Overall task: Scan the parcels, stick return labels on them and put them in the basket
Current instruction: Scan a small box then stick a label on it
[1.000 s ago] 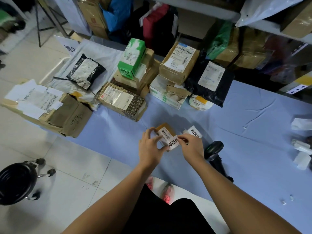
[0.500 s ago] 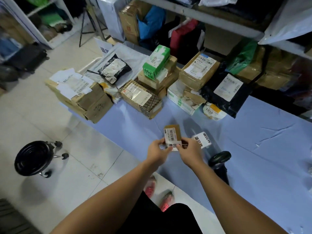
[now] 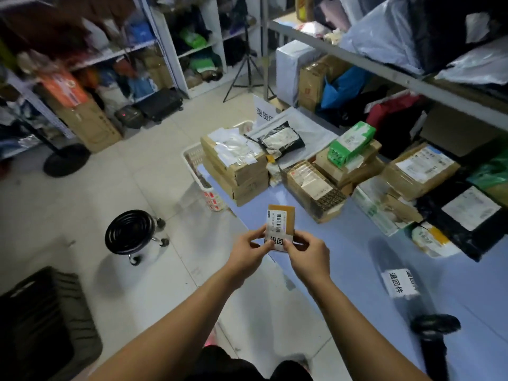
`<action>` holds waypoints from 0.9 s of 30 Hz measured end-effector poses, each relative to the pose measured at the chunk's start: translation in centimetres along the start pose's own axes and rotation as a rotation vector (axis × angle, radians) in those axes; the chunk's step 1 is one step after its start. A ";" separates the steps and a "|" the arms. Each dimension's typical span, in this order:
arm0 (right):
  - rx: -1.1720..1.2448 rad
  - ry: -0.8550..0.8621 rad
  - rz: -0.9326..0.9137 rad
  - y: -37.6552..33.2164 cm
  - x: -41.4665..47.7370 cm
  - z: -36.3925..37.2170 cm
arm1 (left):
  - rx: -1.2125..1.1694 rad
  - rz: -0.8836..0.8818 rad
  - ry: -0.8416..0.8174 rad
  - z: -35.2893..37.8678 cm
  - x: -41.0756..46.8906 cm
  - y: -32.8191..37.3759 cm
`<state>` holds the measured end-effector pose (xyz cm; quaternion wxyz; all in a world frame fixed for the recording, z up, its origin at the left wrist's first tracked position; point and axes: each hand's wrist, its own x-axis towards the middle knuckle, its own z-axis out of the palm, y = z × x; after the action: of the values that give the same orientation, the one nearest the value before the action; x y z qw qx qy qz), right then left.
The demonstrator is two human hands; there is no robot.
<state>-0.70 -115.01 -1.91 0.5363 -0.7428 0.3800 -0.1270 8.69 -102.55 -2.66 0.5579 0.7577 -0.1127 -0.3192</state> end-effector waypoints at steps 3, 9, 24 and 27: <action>-0.022 -0.021 -0.053 -2.7 0.1 4.5 | -0.048 0.003 0.077 -5.0 0.0 -0.3; -0.034 -0.110 -0.069 -9.2 0.2 16.3 | -0.097 0.020 0.148 -18.0 1.3 -1.4; -0.093 -0.096 -0.004 -18.1 10.2 39.4 | -0.032 -0.037 0.108 -40.6 15.9 -3.2; -0.067 -0.100 0.047 -18.9 15.1 42.7 | 0.010 -0.061 0.085 -42.9 21.2 -2.6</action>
<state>43.08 -93.13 -5.11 0.5323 -0.7567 0.3742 -0.0642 50.71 -79.58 -5.22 0.5485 0.7764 -0.0673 -0.3030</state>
